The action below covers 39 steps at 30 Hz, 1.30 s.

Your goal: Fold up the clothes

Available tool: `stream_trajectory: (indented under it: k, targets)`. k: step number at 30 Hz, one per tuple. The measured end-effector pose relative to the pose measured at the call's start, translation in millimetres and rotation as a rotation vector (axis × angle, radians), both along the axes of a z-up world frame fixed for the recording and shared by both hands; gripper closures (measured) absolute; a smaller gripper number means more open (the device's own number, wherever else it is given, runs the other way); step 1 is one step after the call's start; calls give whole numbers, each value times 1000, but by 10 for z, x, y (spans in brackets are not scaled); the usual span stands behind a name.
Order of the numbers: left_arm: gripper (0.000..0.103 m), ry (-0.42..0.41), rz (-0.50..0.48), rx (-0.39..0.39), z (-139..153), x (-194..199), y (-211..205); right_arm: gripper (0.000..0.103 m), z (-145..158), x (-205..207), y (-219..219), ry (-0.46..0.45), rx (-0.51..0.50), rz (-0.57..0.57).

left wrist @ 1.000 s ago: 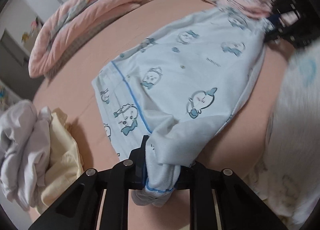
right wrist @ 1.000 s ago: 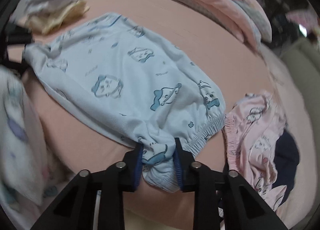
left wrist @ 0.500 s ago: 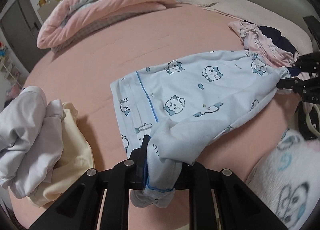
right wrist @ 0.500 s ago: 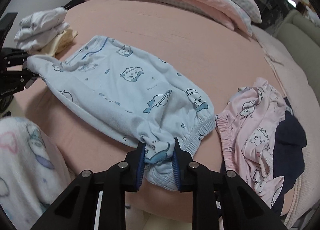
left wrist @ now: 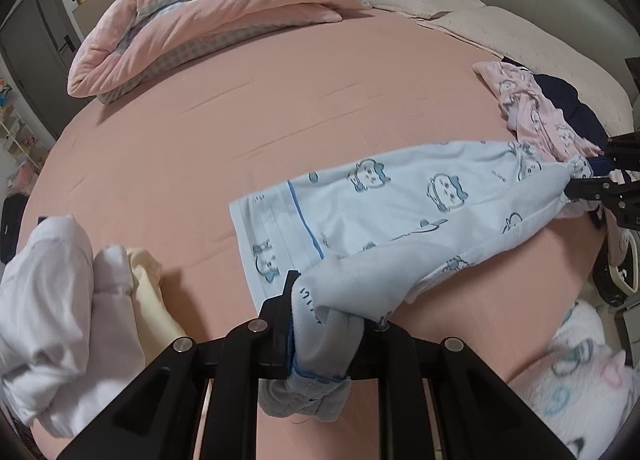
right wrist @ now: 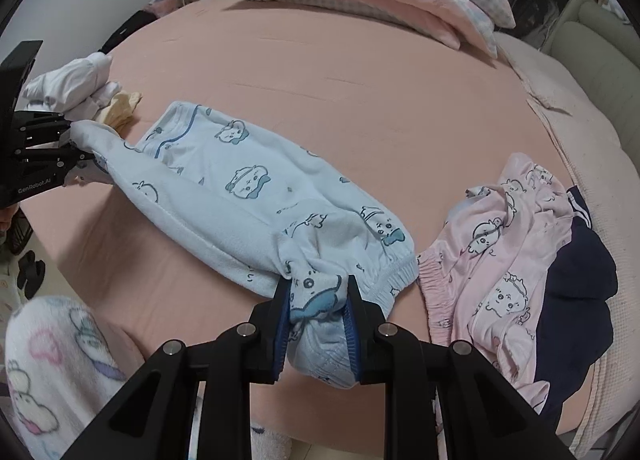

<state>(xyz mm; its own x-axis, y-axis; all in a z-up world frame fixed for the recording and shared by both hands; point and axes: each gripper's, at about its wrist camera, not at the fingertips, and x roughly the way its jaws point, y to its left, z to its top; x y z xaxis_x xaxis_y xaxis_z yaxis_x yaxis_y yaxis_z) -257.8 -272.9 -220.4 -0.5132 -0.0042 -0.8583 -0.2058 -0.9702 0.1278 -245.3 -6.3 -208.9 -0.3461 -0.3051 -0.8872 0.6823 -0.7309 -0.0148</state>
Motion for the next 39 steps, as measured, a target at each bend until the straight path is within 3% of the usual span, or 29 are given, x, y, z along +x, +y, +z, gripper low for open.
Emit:
stream_trajectory:
  k: [9,16,26,31,36,38,39]
  targets:
    - [88,-33,-4,-22,-71,-441,17,81,119,-410,-43,-87,-78,-77]
    - [88,-89,10,0,-195,-768,-37,81,-2,-728,-130,-105,-63,-111]
    - [86,-205,51,104,-444,-1060,-166,81,-274,-1029,-98,-195,-77,-195]
    - [86,-238,49,96,-547,-1136,-158,80,-404,-1157,-89,-214,-71,-241]
    - [84,-284,125,201,-650,-1221,-299,80,-501,-1251,-92,-188,-25,-291]
    - [81,-327,170,252,-683,-1241,-370,70,-513,-1275,-91,-172,-8,-308]
    - [78,-340,187,268,-677,-1240,-394,59,-518,-1286,-90,-163,1,-317]
